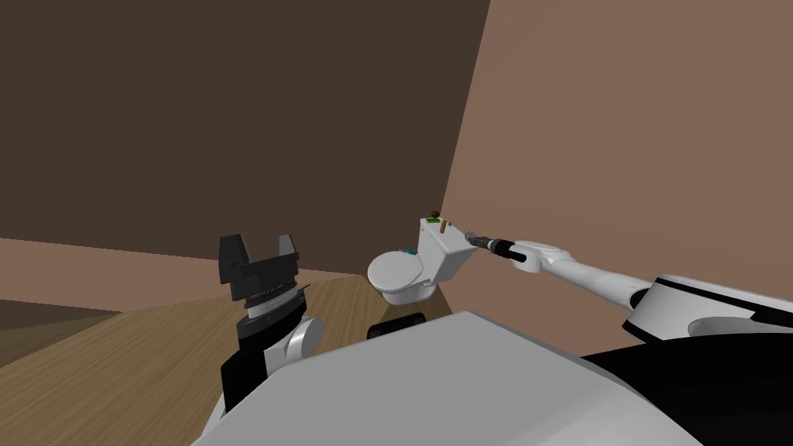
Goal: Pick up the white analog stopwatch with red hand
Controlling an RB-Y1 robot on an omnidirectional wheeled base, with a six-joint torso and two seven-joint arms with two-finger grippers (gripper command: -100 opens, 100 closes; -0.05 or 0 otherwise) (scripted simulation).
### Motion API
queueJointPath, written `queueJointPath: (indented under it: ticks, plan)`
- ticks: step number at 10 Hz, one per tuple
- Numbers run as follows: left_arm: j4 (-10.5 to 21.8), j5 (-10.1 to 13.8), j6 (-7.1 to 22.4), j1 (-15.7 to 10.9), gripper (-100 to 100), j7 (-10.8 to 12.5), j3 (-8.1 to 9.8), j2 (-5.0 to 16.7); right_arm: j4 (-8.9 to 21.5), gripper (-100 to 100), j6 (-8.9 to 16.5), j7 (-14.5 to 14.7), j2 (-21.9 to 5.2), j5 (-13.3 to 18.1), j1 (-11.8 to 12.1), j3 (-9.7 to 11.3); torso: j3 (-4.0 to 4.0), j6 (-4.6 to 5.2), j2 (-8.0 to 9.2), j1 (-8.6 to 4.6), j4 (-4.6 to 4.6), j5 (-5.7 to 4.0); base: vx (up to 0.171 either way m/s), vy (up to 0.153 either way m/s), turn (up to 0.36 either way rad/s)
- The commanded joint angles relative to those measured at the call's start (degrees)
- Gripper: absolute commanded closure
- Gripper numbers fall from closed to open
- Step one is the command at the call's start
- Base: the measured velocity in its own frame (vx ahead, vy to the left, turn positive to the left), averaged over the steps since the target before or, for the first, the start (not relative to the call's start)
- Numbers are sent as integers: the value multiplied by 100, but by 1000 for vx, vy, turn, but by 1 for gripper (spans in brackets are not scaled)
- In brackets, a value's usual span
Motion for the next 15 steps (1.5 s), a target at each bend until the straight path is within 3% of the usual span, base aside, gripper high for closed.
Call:
queueJointPath:
  ticks: [1, 2, 3, 4, 5, 8, 11, 12, 13, 14, 15]
  plan:
    - [0, 0, 0, 0, 0, 0, 0, 0, -7, 100, -176, 86, 21, -24, 286, -286, 0, 0, 0, 0, 0, 0, 92, 35, -15]
    - [0, 0, 0, 0, 0, 0, 0, 0, -7, 100, -176, 86, 21, -24, 359, -297, 0, -2, 2, -9, -1, -3, 44, 3, 10]
    - [0, 0, 0, -1, 0, 0, 0, 0, -49, 100, -405, 229, 33, -80, 608, -570, 4, -2, 11, -25, -2, -10, 83, 23, -36]
    - [0, 0, 0, 0, 0, 0, 0, 0, -49, 100, -405, 229, 33, -80, 762, -647, 0, 2, 2, -26, -2, -12, 87, 34, -22]
    - [0, 0, 0, -1, 0, 0, 0, 0, -92, 100, -634, 372, 45, -137, 942, -880, -4, 4, 0, -30, -7, -17, 97, 40, -44]
    - [0, 0, 0, 0, 0, 0, 0, 0, -134, 100, -863, 515, 58, -193, 1559, -1346, -7, 2, -7, -40, -7, -23, 90, 34, -30]
    - [0, 0, 0, 0, 0, 0, 0, 0, -219, 100, -1321, 801, 82, -306, 2100, -1881, -5, -3, -1, -41, -7, -26, 95, 46, -37]
    - [0, 0, 0, 0, 0, 0, 0, 0, -219, 100, -1321, 801, 82, -306, 2311, -2046, -6, -8, -8, -37, -5, -24, 90, 45, -14]
    - [0, 0, 0, 0, 0, 0, 0, 0, -219, 100, -1321, 801, 82, -306, 2373, -2046, -5, -8, -3, -40, -5, -26, 37, 23, -1]
    - [0, 0, 0, -1, 0, 0, 0, 0, -262, 100, -1550, 944, 94, -362, 2575, -2295, 2, -9, 10, -48, -4, -29, 74, 39, -29]
    - [0, 0, 0, 0, 0, 0, 0, 0, -262, 100, -1550, 944, 94, -362, 2768, -2396, 1, -6, 5, -41, -2, -25, 79, 36, -26]
